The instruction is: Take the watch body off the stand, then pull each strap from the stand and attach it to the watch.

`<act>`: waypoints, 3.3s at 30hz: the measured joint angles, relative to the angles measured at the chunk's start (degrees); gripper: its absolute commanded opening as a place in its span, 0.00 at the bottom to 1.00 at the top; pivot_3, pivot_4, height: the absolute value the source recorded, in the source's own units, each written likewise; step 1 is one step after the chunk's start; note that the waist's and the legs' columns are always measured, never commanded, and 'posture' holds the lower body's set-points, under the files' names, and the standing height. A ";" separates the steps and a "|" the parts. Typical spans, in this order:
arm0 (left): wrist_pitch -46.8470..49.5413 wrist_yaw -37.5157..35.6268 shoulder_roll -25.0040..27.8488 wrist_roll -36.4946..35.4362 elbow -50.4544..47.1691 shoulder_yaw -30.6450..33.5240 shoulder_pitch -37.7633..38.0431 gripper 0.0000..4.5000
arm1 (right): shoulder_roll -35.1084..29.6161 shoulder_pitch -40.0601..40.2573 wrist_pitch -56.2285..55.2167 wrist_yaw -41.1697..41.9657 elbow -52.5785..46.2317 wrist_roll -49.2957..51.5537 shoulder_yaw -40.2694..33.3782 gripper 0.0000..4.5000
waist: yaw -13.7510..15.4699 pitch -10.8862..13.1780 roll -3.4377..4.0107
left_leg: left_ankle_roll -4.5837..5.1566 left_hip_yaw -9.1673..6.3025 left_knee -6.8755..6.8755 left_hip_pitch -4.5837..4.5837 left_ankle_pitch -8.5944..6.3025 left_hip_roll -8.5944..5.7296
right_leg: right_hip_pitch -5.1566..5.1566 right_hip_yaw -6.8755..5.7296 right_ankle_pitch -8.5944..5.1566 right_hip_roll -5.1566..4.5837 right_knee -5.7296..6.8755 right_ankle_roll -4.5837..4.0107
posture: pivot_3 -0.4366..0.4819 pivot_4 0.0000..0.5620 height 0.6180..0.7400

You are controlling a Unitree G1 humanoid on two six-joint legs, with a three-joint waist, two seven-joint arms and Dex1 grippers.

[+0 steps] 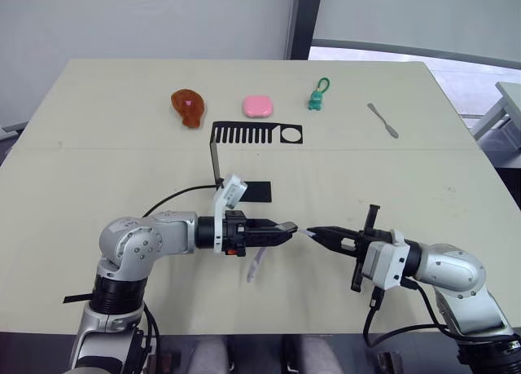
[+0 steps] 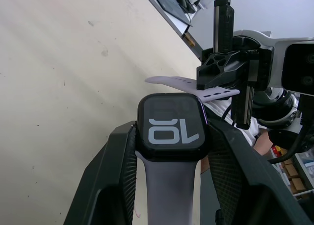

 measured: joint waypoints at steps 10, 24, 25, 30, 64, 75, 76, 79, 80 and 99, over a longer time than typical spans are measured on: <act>0.17 0.18 -0.33 0.00 -0.02 -0.01 0.00 0.35 | 0.04 -0.39 0.00 0.00 0.10 -0.55 0.09 0.00 | 0.01 0.00 0.00 | 0.00 0.00 0.01 0.00 0.00 0.00 | 0.00 0.00 0.00 0.00 0.00 0.00 | 0.48 0.27 1.00; 0.19 0.26 -0.39 0.04 -0.02 -0.22 0.00 0.35 | 0.34 -0.48 -0.01 -0.01 0.11 -1.87 0.13 0.00 | 0.00 0.00 0.00 | 0.00 0.00 0.01 0.00 0.00 0.00 | 0.00 0.00 0.00 0.00 0.01 0.00 | 0.48 0.27 1.00; 0.19 0.26 -0.39 0.04 -0.02 -0.22 0.00 0.35 | 0.39 -0.51 -0.01 -0.02 0.12 -1.95 0.13 0.00 | -0.01 0.00 0.00 | 0.00 0.00 0.01 0.00 0.00 0.00 | 0.00 0.00 0.00 0.00 0.01 0.00 | 0.48 0.27 1.00; 0.20 0.41 -0.39 0.08 -0.01 -0.22 0.00 0.35 | 0.69 -1.07 -0.01 -0.15 0.35 -2.58 0.26 0.00 | 0.00 0.00 0.00 | 0.00 0.00 0.01 0.00 0.00 0.00 | 0.00 0.00 0.00 0.00 0.01 0.00 | 0.48 0.27 1.00; 1.93 2.43 -1.42 0.09 -0.01 0.04 -0.01 0.35 | 0.48 -2.09 -2.40 -1.16 1.60 -4.44 0.67 0.00 | -0.01 0.00 0.00 | 0.00 0.00 0.02 0.00 0.00 0.00 | 0.00 0.00 0.00 0.00 0.02 0.00 | 0.48 0.27 1.00; 1.79 2.35 -1.44 0.08 -0.01 0.06 -0.01 0.35 | -0.07 -1.59 -3.36 -1.16 2.36 -4.45 0.71 0.00 | -0.01 0.00 0.00 | 0.00 0.00 0.02 0.00 0.00 0.00 | 0.00 0.00 0.00 0.00 0.02 0.00 | 0.48 0.27 1.00; 1.79 2.34 -1.44 0.08 -0.01 0.06 -0.01 0.35 | -0.08 -1.59 -3.37 -1.16 2.36 -4.47 0.70 0.00 | -0.01 0.00 0.00 | 0.00 0.00 0.02 0.00 0.00 0.00 | 0.00 0.00 0.00 0.00 0.02 0.00 | 0.48 0.27 1.00; 1.79 2.34 -1.44 0.08 -0.01 0.06 -0.01 0.35 | -0.13 -1.58 -3.37 -1.16 2.36 -4.48 0.71 0.00 | 0.00 0.00 0.00 | 0.00 0.00 0.02 0.00 0.00 0.00 | 0.00 0.00 0.00 0.00 0.02 0.00 | 0.48 0.27 1.00; 1.79 2.34 -1.44 0.08 -0.01 0.06 -0.01 0.35 | -0.15 -1.58 -3.37 -1.16 2.36 -4.48 0.71 0.00 | -0.01 0.00 0.00 | 0.00 0.00 0.02 0.00 0.00 0.00 | 0.00 0.00 0.00 0.00 0.02 0.00 | 0.48 0.27 1.00; 1.74 2.23 -1.57 0.09 -0.01 -0.05 -0.01 0.35 | -0.55 -1.13 -3.37 -1.16 2.36 -5.05 1.06 0.00 | -0.02 0.00 0.00 | 0.00 0.00 0.02 0.00 0.00 0.00 | 0.00 0.00 0.00 0.00 0.02 0.00 | 0.48 0.27 1.00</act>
